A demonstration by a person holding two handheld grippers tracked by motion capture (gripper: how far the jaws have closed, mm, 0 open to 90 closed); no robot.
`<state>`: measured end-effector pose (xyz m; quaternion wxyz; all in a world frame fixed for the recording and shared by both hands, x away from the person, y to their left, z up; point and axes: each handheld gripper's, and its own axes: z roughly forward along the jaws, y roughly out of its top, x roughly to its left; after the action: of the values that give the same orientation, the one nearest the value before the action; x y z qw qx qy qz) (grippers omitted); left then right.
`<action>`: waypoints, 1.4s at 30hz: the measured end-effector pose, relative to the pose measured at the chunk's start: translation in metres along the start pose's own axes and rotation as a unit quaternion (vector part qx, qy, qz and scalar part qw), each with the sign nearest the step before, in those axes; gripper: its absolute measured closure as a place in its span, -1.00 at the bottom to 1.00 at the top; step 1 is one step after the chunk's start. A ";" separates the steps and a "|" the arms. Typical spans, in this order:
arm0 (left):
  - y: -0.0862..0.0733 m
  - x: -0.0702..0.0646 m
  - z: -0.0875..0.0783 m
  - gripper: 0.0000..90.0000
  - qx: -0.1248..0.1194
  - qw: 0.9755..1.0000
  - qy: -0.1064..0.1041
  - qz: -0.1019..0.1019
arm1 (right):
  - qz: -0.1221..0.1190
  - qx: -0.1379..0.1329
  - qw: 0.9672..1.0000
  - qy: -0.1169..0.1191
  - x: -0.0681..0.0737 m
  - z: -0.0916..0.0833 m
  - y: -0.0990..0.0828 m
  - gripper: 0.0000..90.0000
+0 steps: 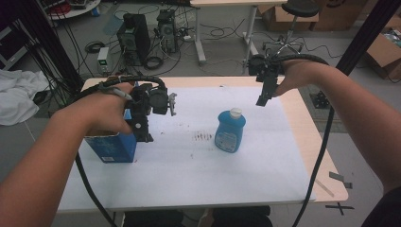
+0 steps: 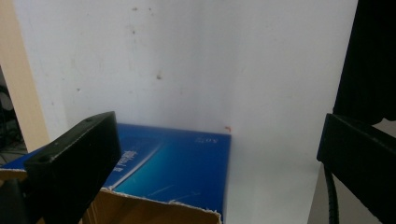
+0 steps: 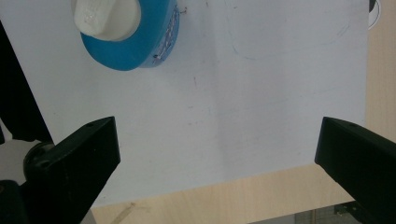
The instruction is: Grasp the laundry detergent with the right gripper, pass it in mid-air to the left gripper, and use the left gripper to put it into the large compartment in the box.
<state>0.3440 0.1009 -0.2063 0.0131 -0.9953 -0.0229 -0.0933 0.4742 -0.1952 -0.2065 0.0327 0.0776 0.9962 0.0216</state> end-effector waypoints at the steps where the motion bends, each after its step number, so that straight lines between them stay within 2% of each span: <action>1: 0.000 0.001 0.001 -1.00 0.002 1.000 -0.001 0.000 | -0.001 0.001 1.000 0.000 -0.001 0.001 0.000 -1.00; 4: -0.001 0.004 0.000 -1.00 0.009 1.000 0.000 0.000 | 0.002 0.005 1.000 0.004 -0.005 0.002 -0.001 -1.00; 8: -0.002 0.005 -0.002 -1.00 0.003 1.000 0.003 0.000 | 0.011 0.004 1.000 0.003 -0.009 0.003 -0.003 -1.00; 15: 0.000 0.005 0.001 -1.00 0.002 1.000 0.002 0.003 | 0.012 0.005 1.000 -0.001 -0.008 0.003 -0.004 -1.00; 22: 0.001 0.004 0.000 -1.00 -0.001 1.000 0.003 0.007 | 0.021 -0.006 1.000 -0.002 -0.006 0.001 -0.014 -1.00; 30: 0.002 0.004 -0.001 -1.00 -0.002 1.000 0.000 0.017 | 0.028 -0.014 1.000 0.001 0.011 0.007 -0.029 -1.00; 37: 0.005 0.004 0.000 -1.00 -0.003 1.000 0.000 0.027 | 0.038 -0.038 0.999 -0.002 0.031 0.024 -0.044 -1.00; 42: 0.008 0.004 0.000 -1.00 -0.005 0.999 0.001 0.035 | 0.049 -0.080 0.996 -0.011 0.044 0.036 -0.054 -1.00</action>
<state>0.3482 0.0929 -0.2057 0.0110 -0.9955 0.0120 -0.0938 0.4251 -0.2405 -0.2473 0.0489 0.1233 0.9859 0.1017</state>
